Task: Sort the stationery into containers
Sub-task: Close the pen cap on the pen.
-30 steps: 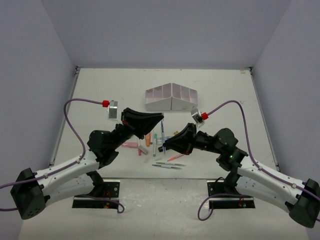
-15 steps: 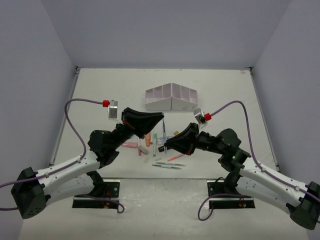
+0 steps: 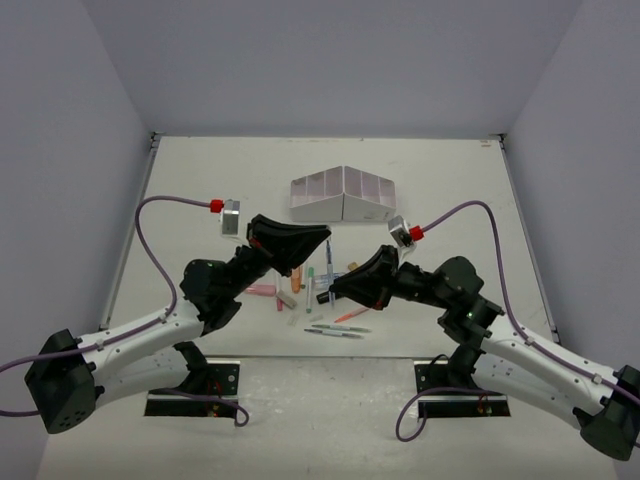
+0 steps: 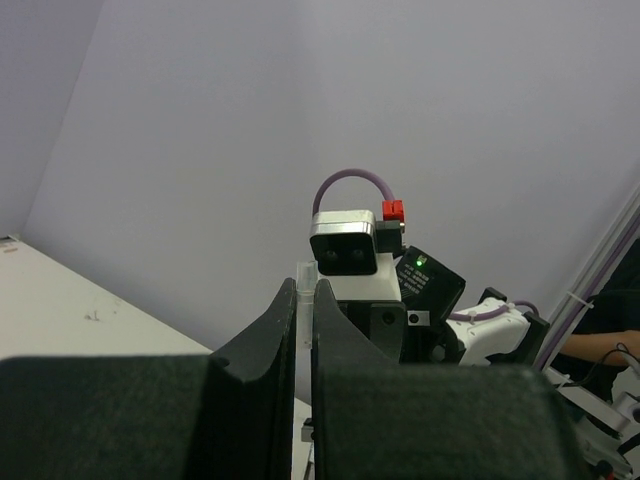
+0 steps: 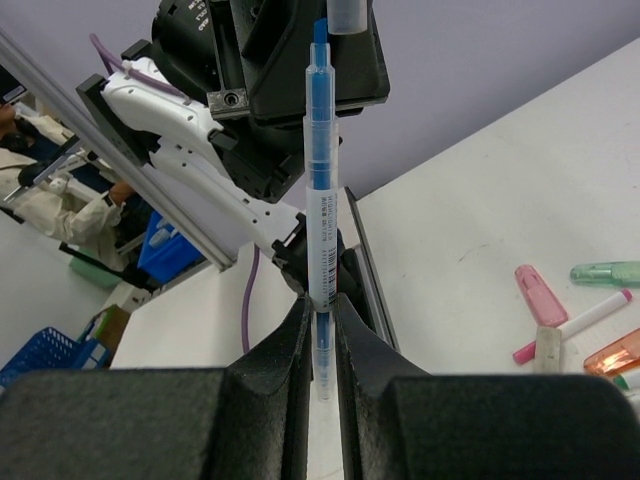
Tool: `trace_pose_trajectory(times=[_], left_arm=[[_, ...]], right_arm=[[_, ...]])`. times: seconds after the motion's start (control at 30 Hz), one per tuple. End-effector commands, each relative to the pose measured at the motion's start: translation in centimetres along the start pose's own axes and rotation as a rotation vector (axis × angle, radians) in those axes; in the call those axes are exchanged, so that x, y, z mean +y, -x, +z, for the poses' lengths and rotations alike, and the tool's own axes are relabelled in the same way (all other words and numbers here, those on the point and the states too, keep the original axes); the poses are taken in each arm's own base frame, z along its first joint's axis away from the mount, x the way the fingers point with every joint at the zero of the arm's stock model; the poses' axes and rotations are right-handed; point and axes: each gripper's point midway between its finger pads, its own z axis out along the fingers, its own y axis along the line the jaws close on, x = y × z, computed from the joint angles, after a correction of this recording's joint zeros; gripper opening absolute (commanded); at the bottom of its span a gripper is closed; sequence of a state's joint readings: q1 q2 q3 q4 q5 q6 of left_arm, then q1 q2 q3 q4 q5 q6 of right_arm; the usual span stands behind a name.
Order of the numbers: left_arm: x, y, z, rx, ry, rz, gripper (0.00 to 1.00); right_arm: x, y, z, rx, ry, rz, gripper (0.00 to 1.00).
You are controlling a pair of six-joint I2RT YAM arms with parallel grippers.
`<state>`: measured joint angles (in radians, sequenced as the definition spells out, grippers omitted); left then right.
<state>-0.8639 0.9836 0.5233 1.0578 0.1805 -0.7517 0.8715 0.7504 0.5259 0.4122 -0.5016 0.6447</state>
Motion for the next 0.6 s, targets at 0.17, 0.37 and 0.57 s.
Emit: trace_pose_trajectory(times=[0.17, 0.37, 0.57], left_arm=[[-0.8, 0.5, -0.5, -0.03, -0.041, -0.021, 0.0], [-0.3, 1.1, -0.4, -0.043, -0.002, 0.0, 0.0], [0.3, 2.4, 0.1, -0.079, 0.059, 0.021, 0.0]], right_arm=[[0.8, 3.4, 0.3, -0.093, -0.028, -0.055, 0.0], [1.5, 2.4, 0.5, -0.038, 0.032, -0.064, 0.0], [1.3, 1.0, 0.3, 0.004, 0.045, -0.044, 0.0]])
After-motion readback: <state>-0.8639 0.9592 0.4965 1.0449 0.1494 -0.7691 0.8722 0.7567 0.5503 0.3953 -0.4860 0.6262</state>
